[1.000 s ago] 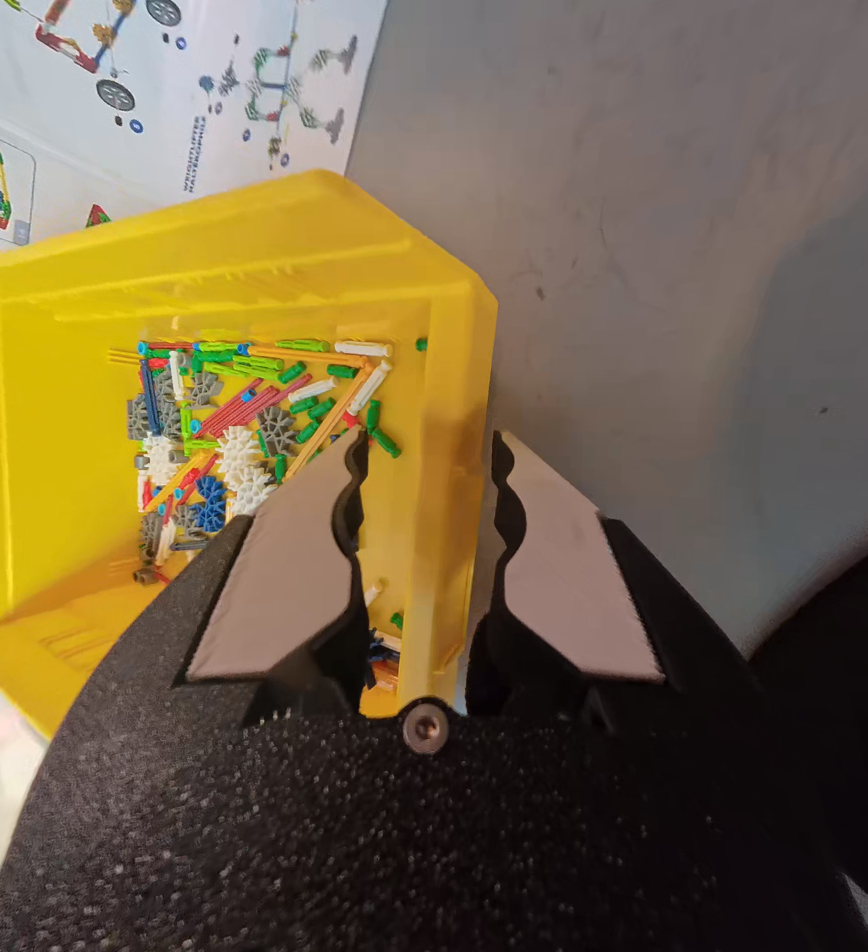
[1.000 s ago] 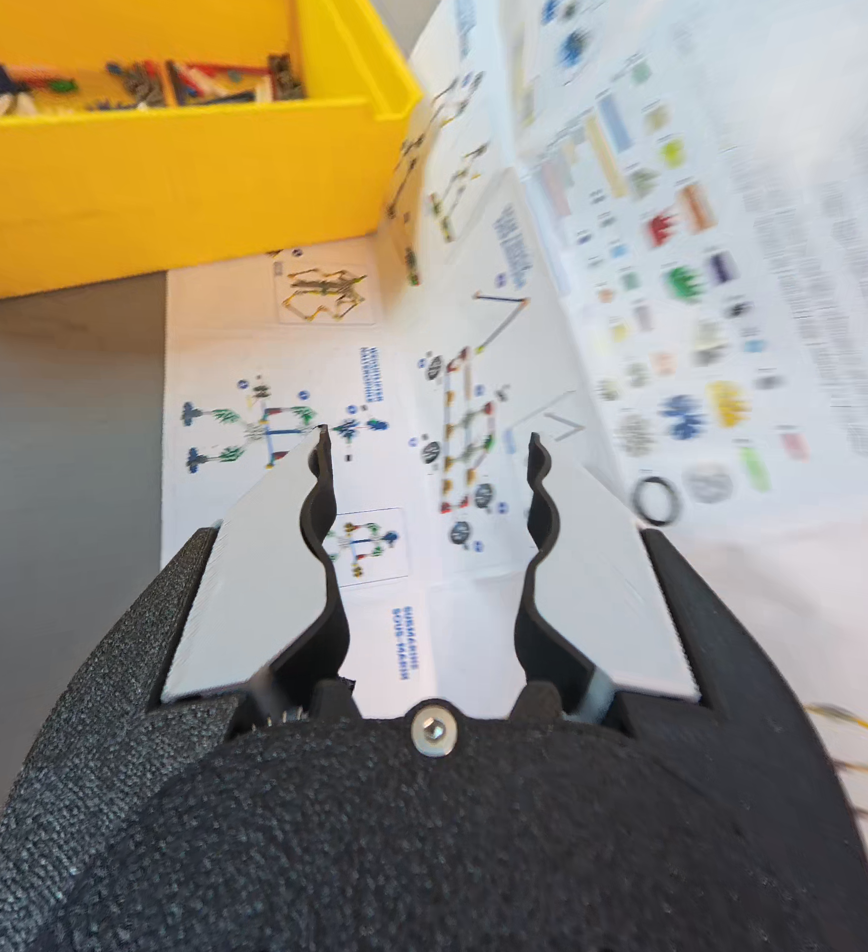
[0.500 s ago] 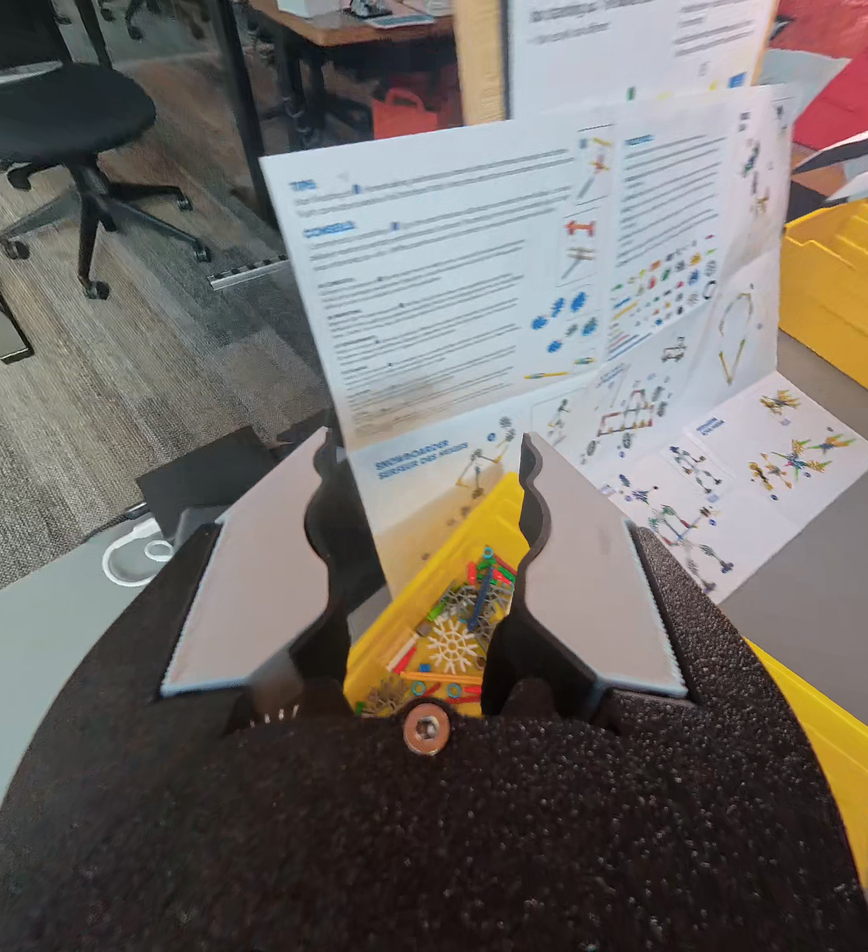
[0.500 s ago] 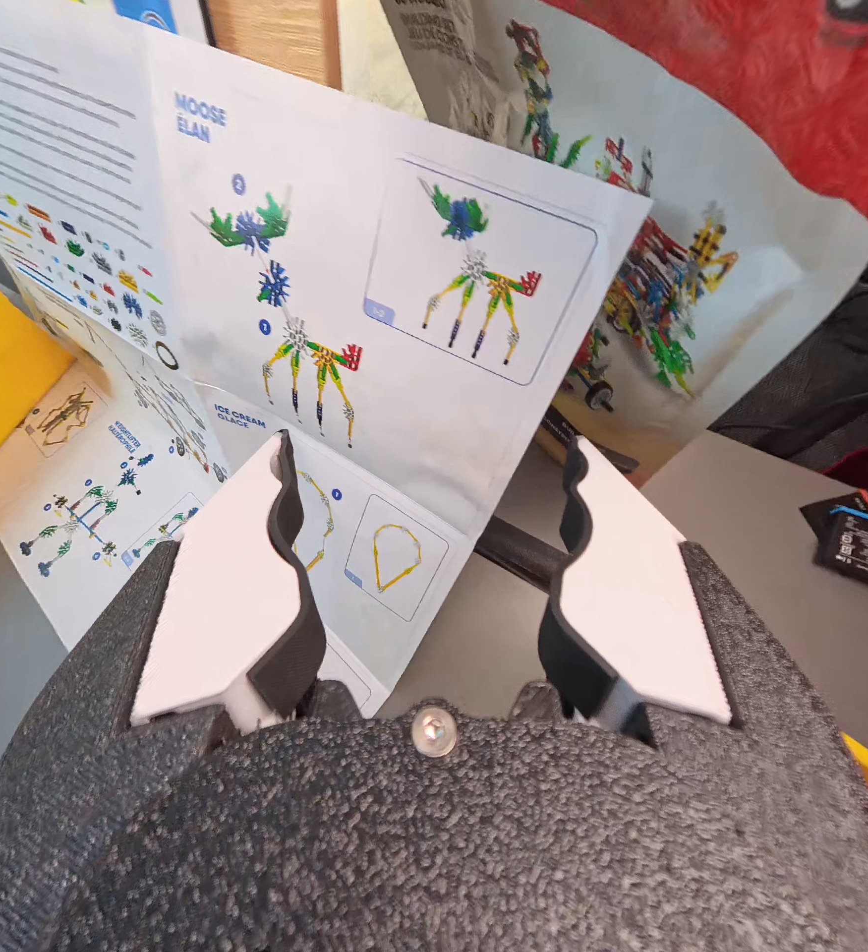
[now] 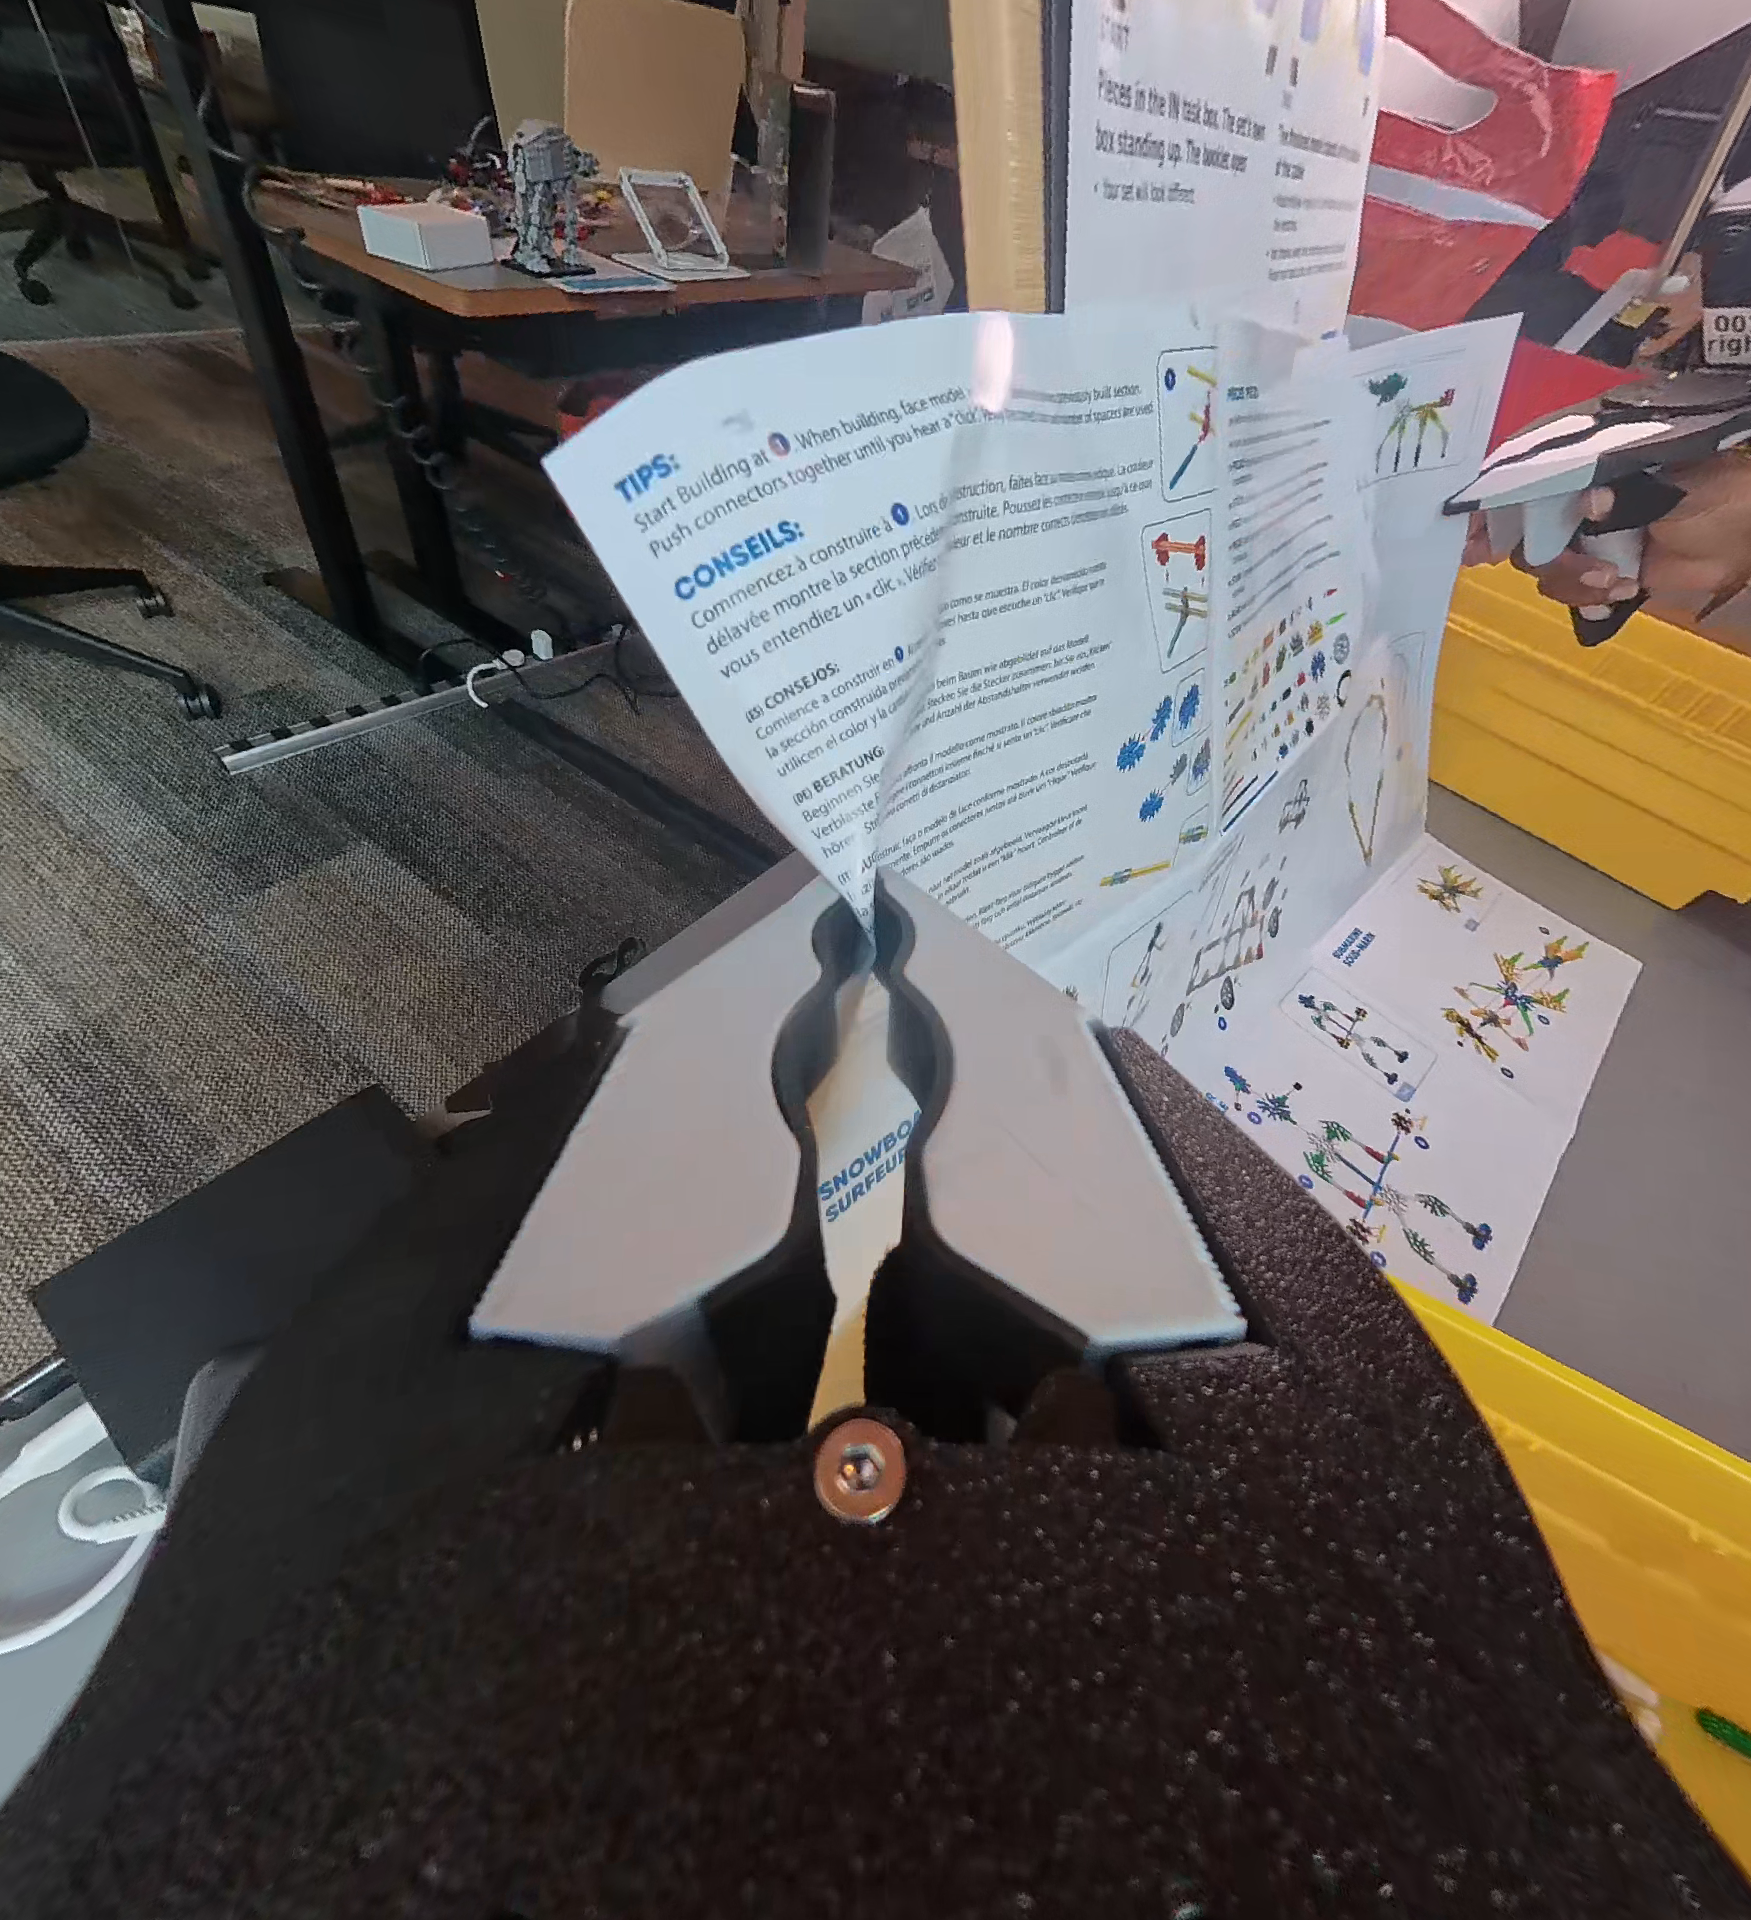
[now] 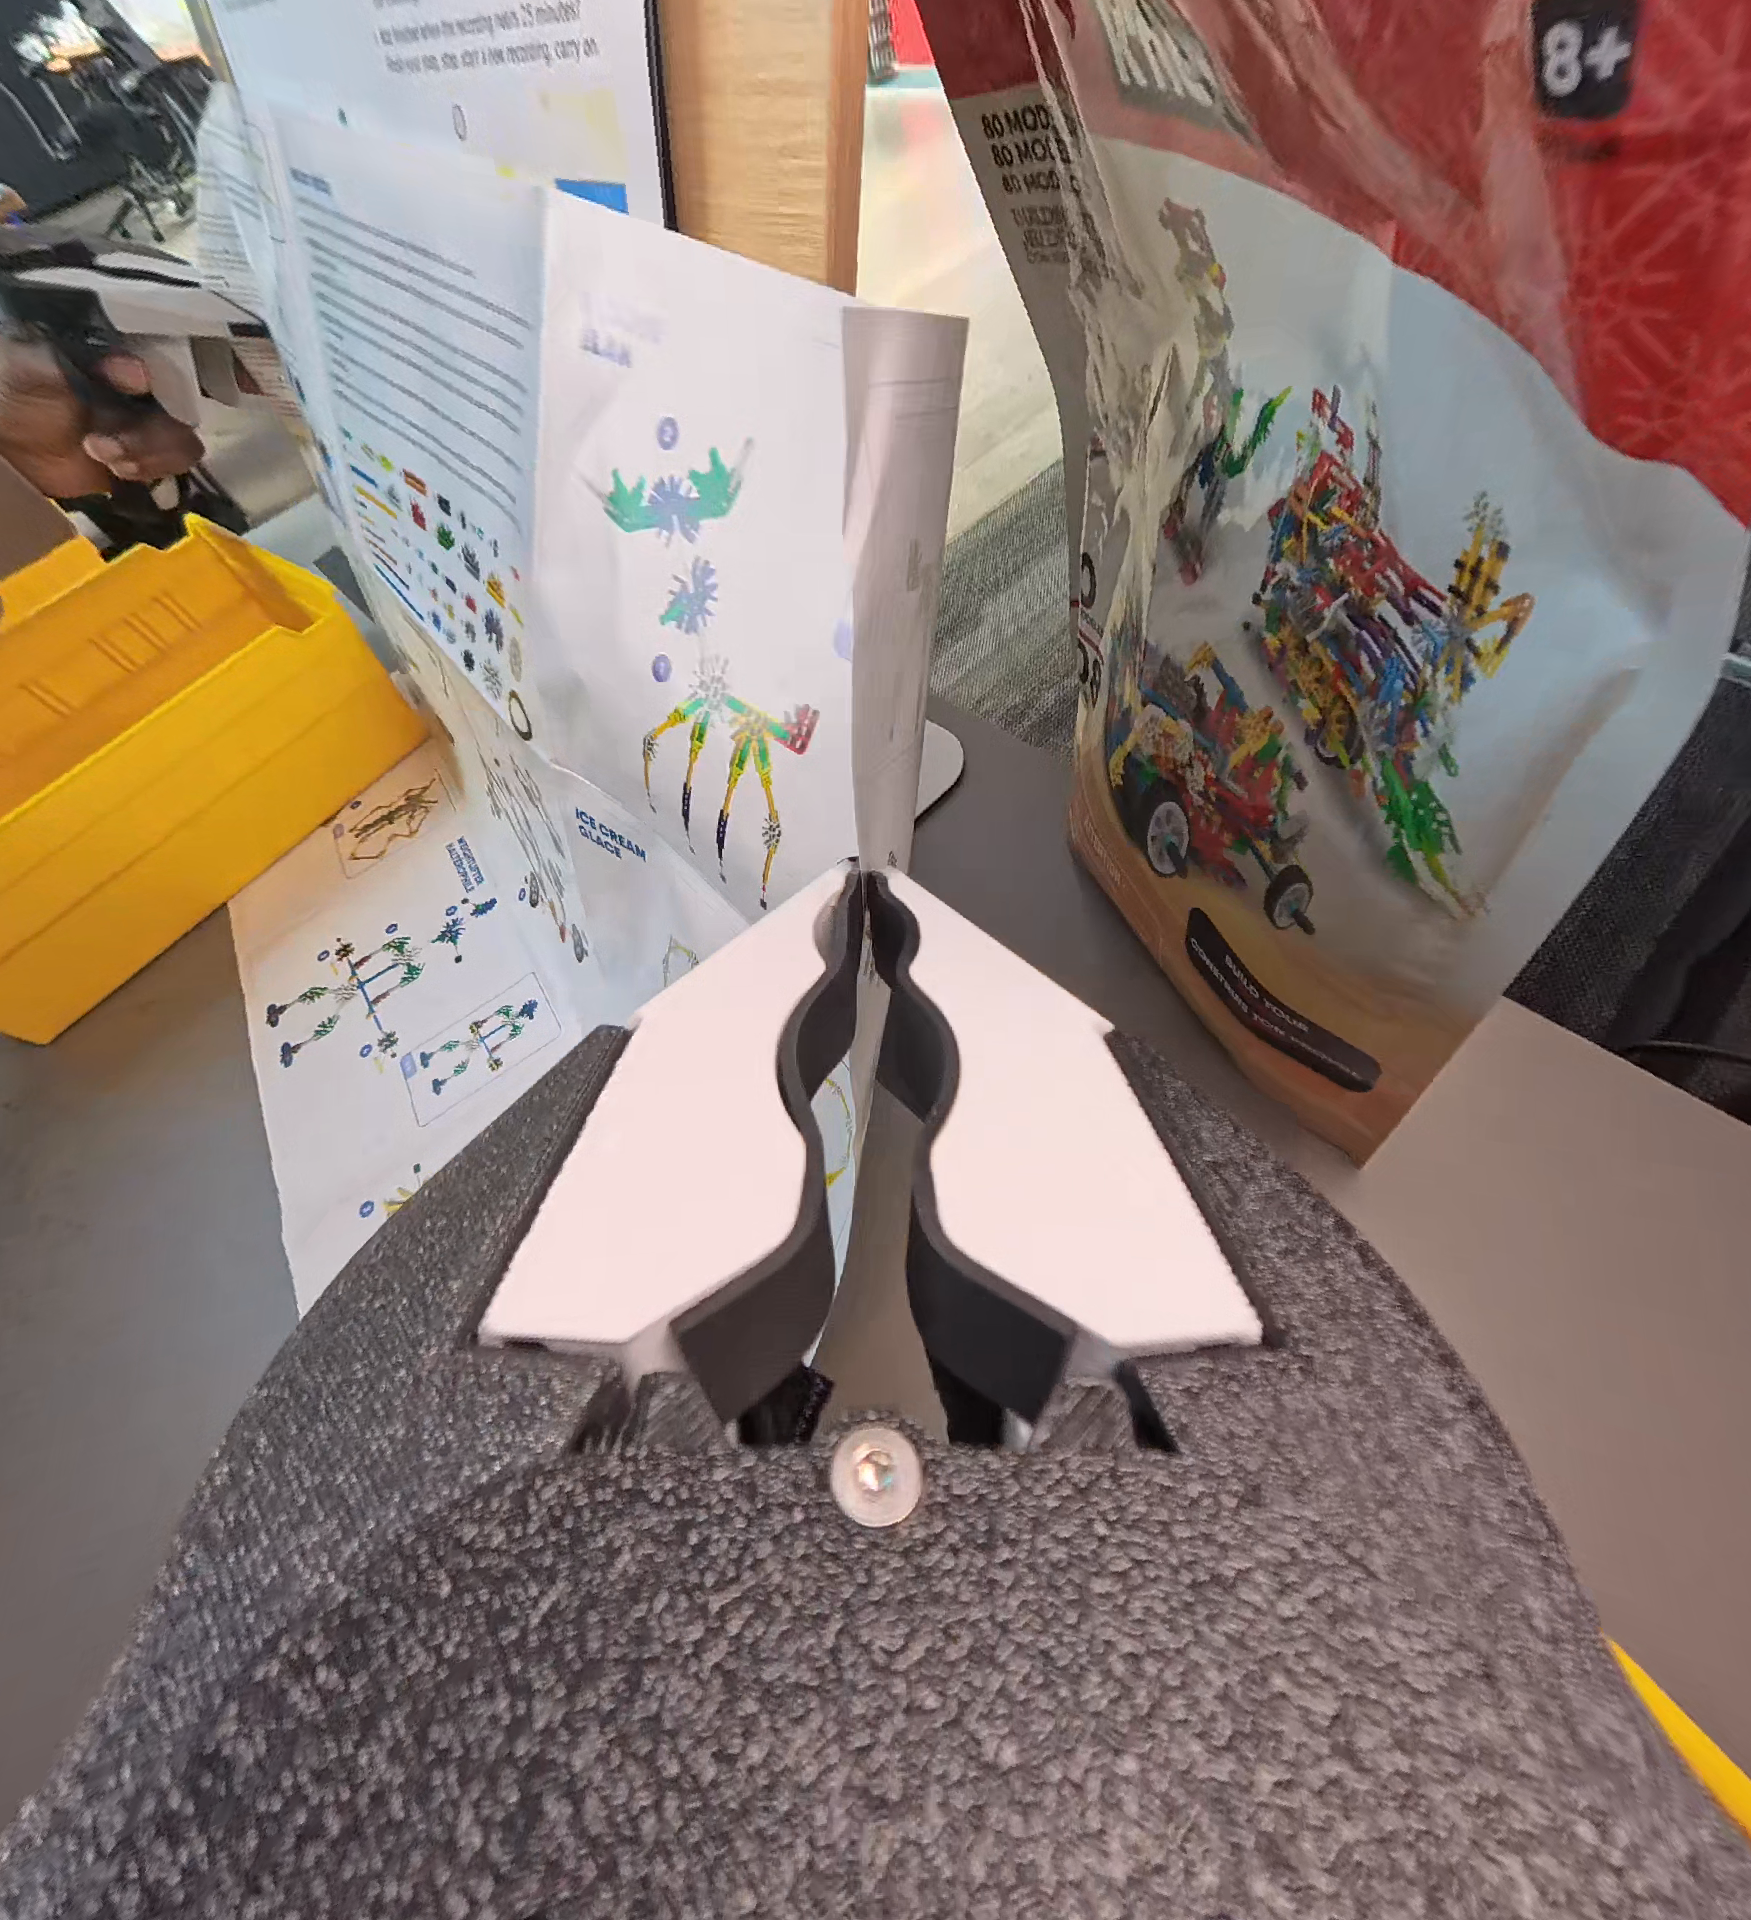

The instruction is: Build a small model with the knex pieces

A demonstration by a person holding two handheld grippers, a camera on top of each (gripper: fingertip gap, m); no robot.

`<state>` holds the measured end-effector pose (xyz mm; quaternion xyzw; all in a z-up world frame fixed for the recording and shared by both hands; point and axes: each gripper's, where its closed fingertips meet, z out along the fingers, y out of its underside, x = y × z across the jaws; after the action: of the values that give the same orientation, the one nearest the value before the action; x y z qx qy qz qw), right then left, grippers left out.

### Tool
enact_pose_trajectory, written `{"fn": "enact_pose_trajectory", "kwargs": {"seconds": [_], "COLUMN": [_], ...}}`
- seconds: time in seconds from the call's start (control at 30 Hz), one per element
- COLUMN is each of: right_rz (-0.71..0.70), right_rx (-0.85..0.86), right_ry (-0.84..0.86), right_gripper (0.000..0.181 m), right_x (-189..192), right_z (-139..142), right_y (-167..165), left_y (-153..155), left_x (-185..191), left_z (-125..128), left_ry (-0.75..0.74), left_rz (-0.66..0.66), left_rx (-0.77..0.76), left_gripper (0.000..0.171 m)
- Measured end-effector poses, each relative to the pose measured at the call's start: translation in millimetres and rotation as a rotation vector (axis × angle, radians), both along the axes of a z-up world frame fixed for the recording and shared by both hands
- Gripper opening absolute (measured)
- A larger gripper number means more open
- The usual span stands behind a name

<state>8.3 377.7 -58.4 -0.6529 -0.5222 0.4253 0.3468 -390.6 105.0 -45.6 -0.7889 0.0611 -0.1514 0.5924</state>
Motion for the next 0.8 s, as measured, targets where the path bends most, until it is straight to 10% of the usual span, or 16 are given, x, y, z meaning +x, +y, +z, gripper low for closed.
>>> {"fn": "enact_pose_trajectory", "kwargs": {"seconds": [0.8], "right_rz": [-0.114], "right_rx": [0.359], "right_ry": [0.402], "right_gripper": [0.0], "right_x": [-32], "right_z": [149], "right_y": [12], "left_y": [-17], "left_x": [-28], "left_z": [122], "left_ry": [0.106], "left_rz": [0.123], "left_rx": [0.286], "left_gripper": [0.0]}}
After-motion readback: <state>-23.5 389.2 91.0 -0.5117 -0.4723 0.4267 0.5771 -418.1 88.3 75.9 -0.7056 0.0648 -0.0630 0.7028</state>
